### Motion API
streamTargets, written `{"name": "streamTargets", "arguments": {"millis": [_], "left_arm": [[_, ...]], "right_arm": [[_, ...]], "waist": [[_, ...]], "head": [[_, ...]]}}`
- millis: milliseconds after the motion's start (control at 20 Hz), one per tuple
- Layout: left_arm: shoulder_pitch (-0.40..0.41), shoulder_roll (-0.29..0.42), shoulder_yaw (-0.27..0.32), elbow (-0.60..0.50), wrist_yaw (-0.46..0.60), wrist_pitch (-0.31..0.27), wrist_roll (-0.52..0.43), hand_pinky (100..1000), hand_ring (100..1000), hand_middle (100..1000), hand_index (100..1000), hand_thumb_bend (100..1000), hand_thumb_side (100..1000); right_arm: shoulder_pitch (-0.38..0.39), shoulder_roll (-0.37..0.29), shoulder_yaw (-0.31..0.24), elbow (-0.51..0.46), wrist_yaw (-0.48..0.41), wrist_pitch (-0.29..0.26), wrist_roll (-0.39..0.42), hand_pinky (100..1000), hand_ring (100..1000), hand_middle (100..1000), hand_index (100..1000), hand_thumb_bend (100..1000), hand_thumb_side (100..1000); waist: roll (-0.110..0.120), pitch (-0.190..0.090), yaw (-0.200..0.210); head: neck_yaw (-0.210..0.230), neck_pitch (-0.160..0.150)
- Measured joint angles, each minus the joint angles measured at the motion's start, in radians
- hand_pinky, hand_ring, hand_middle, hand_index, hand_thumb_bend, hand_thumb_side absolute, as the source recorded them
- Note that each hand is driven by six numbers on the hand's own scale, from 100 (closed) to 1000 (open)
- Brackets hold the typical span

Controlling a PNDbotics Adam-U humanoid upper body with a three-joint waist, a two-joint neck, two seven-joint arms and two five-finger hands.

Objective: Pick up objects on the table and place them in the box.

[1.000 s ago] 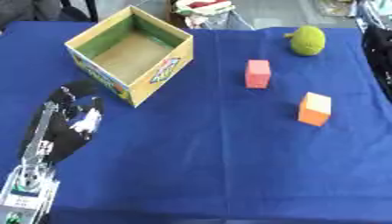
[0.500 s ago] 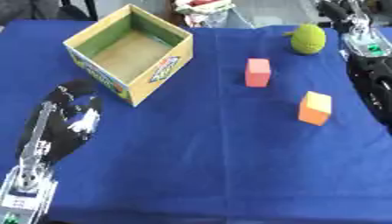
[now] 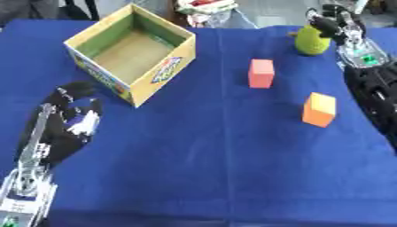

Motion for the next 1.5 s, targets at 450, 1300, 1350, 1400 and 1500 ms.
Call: {"name": "streamTargets", "arguments": {"millis": [450, 1300, 1350, 1400, 1500], "left_arm": [[0.0, 0.0, 0.0, 0.0, 0.0, 0.0, 0.0, 540, 800, 743, 801, 238, 326], [-0.017, 0.0, 0.0, -0.003, 0.0, 0.0, 0.0, 540, 800, 743, 801, 235, 330], [-0.017, 0.0, 0.0, -0.004, 0.0, 0.0, 0.0, 540, 800, 743, 801, 235, 331], [-0.018, 0.0, 0.0, -0.004, 0.0, 0.0, 0.0, 540, 800, 743, 801, 235, 331], [-0.019, 0.0, 0.0, -0.006, 0.0, 0.0, 0.0, 540, 800, 743, 801, 234, 332]], "right_arm": [[0.004, -0.01, -0.003, -0.045, 0.299, 0.011, -0.02, 902, 1000, 947, 947, 229, 358], [0.004, -0.045, -0.031, -0.059, 0.47, 0.089, -0.1, 927, 1000, 928, 950, 282, 363], [0.004, -0.046, -0.033, -0.059, 0.47, 0.092, -0.103, 924, 1000, 920, 950, 276, 365], [0.004, -0.047, -0.033, -0.059, 0.468, 0.093, -0.105, 923, 1000, 917, 950, 276, 365], [0.004, -0.053, -0.034, -0.059, 0.464, 0.096, -0.109, 922, 1000, 913, 946, 272, 368]], "waist": [[0.0, 0.018, 0.003], [0.008, 0.073, 0.025], [0.008, 0.076, 0.026], [0.008, 0.079, 0.028], [0.009, 0.086, 0.034]], "head": [[0.0, 0.0], [-0.021, -0.047], [-0.025, -0.054], [-0.029, -0.061], [-0.038, -0.075]]}}
